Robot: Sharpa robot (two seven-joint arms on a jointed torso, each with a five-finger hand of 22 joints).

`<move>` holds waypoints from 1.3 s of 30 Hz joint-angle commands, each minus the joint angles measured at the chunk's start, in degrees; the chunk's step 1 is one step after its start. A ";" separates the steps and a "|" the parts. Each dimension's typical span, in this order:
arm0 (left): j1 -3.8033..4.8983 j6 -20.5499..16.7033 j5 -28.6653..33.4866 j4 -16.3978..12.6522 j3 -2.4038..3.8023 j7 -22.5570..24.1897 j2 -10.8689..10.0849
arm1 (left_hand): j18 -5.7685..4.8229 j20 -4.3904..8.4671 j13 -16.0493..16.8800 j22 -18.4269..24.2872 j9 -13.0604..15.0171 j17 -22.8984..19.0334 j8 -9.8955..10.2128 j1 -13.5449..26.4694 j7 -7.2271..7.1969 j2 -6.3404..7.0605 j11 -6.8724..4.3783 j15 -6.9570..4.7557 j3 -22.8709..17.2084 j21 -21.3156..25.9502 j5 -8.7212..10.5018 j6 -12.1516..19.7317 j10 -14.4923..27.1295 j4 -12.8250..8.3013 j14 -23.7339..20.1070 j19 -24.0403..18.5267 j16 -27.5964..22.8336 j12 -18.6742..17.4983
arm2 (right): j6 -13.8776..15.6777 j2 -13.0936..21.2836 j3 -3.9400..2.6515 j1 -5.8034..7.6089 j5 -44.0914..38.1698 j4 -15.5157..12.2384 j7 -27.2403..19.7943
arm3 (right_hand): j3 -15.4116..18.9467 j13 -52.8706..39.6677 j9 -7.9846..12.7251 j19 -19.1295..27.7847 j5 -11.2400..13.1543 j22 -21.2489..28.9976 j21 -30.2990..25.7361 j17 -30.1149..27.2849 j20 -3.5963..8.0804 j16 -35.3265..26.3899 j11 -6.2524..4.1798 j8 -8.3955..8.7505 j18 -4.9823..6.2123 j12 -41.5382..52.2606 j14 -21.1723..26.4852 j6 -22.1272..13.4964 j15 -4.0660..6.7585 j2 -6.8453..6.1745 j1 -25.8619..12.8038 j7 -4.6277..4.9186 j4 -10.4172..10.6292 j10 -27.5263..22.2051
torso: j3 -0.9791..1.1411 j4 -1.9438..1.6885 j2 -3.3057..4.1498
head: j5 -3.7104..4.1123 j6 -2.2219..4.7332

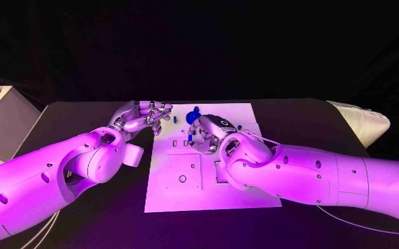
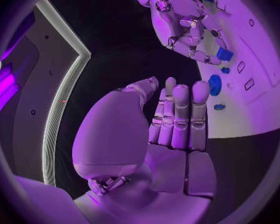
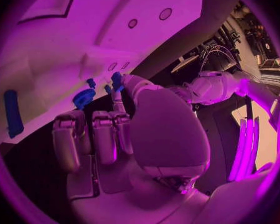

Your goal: Assemble the parts on the task board

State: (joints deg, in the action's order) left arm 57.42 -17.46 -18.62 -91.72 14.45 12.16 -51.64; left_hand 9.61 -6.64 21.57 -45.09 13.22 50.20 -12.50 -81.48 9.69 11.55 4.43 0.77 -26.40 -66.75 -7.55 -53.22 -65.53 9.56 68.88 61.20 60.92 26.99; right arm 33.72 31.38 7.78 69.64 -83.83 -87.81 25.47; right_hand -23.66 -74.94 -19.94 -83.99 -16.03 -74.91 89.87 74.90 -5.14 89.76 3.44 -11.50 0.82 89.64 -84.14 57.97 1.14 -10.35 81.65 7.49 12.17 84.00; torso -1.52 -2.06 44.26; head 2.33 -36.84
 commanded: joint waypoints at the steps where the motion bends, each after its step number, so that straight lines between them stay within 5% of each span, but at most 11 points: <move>1: 0.01 0.02 -1.22 -0.25 0.02 -0.40 -0.02 | -1.67 0.18 2.01 -5.20 0.08 7.71 -0.39 0.47 -0.51 -0.28 -0.11 -0.14 0.11 -3.45 0.08 0.28 1.23 0.23 4.47 3.43 6.53 2.89 | 0.29 -0.52 0.01 -0.25 -2.70 0.33 1.30 | -0.37 -15.06 -0.11 -6.01 -0.42 -15.09 0.13 15.10 0.30 0.24 -0.43 -0.09 -0.82 0.36 -5.86 0.07 -0.06 0.17 -0.62 0.14 0.01 6.00 | 0.08 0.08 0.04 | -0.33 -0.17; 7: 0.01 0.51 -1.96 -0.41 0.02 -0.78 -0.14 | -3.48 0.34 4.38 -15.17 0.27 19.62 -0.90 0.54 -0.58 -0.22 -0.20 -0.27 -0.36 -9.61 0.06 0.77 3.04 0.44 10.92 10.01 16.02 6.83 | -0.04 -1.23 0.08 -0.71 -3.11 1.12 1.52 | -0.37 -15.06 -0.11 -6.01 -0.42 -15.09 0.13 15.10 0.30 0.24 -0.43 -0.09 -0.82 0.36 -5.86 0.07 -0.06 0.17 -0.62 0.14 0.01 6.00 | 0.03 0.08 -0.06 | -0.34 -0.86; 12: 0.01 0.84 -2.33 -0.37 0.02 -1.05 -0.16 | -4.41 0.43 5.11 -20.05 0.34 23.53 -1.10 0.53 -0.62 -0.15 -0.25 -0.34 -0.57 -12.35 0.05 1.00 3.55 0.47 13.03 13.26 18.92 8.27 | -0.44 -1.44 0.15 -0.86 -3.66 1.79 1.87 | -0.37 -15.06 -0.11 -6.01 -0.42 -15.09 0.13 15.10 0.30 0.24 -0.43 -0.09 -0.82 0.36 -5.86 0.07 -0.06 0.17 -0.62 0.14 0.01 6.00 | 0.01 0.13 -0.11 | -0.15 -1.02; 39: 0.01 1.25 -3.13 -0.41 0.02 -1.54 -0.24 | -4.70 0.48 5.56 -21.63 0.40 25.44 -1.27 0.53 -0.67 -0.10 -0.30 -0.39 -0.69 -13.31 0.05 1.07 3.65 0.47 14.06 14.30 20.25 9.23 | -2.52 -3.04 0.47 -1.43 -4.88 4.09 3.06 | -0.27 -15.06 -0.20 -6.01 -0.33 -15.09 0.13 15.10 0.24 0.24 -0.41 -0.22 -0.82 0.36 -5.86 0.13 -0.09 -0.20 -1.11 0.14 0.01 6.00 | 0.07 0.09 -0.11 | -0.54 -1.61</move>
State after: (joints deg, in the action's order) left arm 57.42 -17.14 -21.38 -91.96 14.45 10.56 -51.91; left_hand 5.20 -6.16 27.03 -66.68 13.55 74.94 -13.41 -81.30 9.00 11.37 4.19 0.32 -26.81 -79.75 -7.55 -52.53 -62.14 9.96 82.41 75.15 80.94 35.91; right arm 32.81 28.39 8.19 68.32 -87.66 -83.86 27.92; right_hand -23.64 -74.91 -20.03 -83.99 -16.30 -74.94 89.87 74.93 -5.14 89.76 3.44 -11.50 0.82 89.64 -84.14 57.60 1.13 -10.41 81.11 7.65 12.17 84.00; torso -1.42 -1.97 44.17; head 1.82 -38.41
